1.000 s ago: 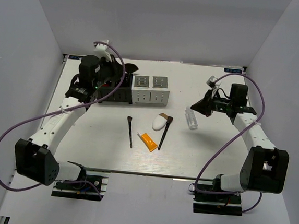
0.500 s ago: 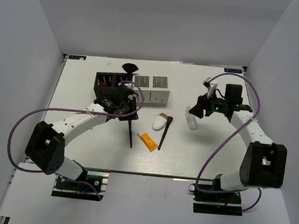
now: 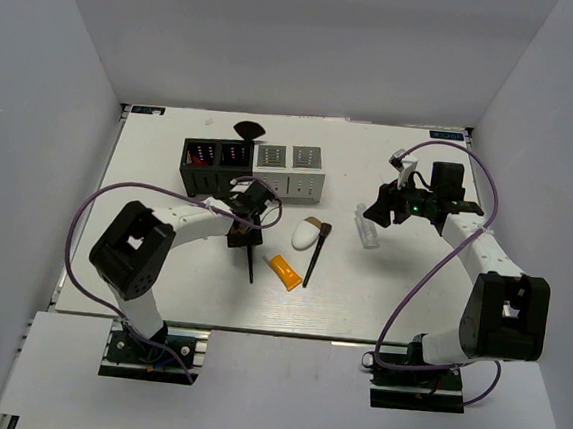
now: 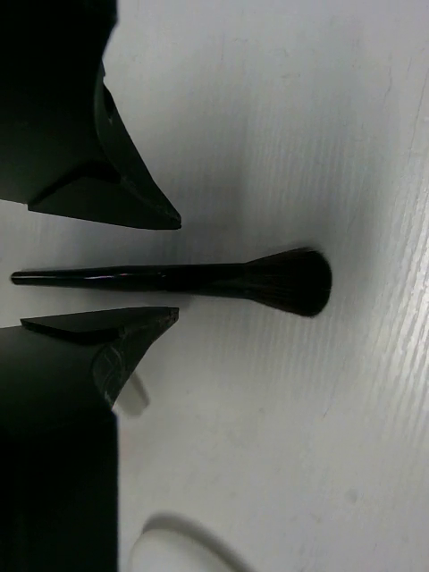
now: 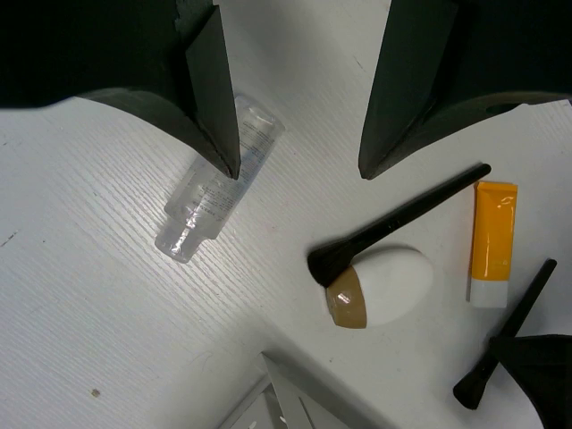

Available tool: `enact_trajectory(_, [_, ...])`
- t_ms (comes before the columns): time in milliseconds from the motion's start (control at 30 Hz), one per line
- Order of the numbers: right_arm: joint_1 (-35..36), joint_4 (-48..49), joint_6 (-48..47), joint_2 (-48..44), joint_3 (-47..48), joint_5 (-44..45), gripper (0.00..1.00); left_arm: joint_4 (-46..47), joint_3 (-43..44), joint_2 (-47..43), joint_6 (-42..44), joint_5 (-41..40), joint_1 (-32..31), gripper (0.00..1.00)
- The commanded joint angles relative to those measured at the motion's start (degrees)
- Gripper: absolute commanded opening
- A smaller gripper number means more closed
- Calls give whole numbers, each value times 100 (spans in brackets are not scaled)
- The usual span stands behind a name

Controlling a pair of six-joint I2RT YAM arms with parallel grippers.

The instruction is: Organize the makeup

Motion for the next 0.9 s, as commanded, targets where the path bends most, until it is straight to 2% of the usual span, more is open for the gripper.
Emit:
enact_trajectory(0, [-4, 44, 37, -162, -14, -5, 62, 66, 256, 166, -37, -385, -20, 51])
enact_trajectory(300, [-4, 61, 37, -136, -22, -5, 61, 374, 212, 395, 156, -420, -20, 47])
enact_trajectory(400, [-4, 70, 37, -118, -5, -5, 61, 373, 177, 456, 165, -368, -20, 39])
enact_trajectory(600, [-12, 61, 37, -110, -5, -49, 61, 242, -86, 413, 349, -359, -20, 16])
enact_trajectory(700, [-4, 26, 11, -118, -22, -93, 61, 346, -280, 28, 489, -219, -73, 5])
enact_trajectory(767, [-21, 0, -33, -118, -14, -146, 61, 434, -341, -613, 595, -43, -73, 0])
enact_trajectory(833, [-13, -9, -60, -118, -22, -172, 61, 610, -359, -1132, 700, 63, -73, 0])
enact_trajectory(867, [-12, -18, -60, -118, -31, -181, 60, 672, -342, -1665, 745, 98, -73, 0])
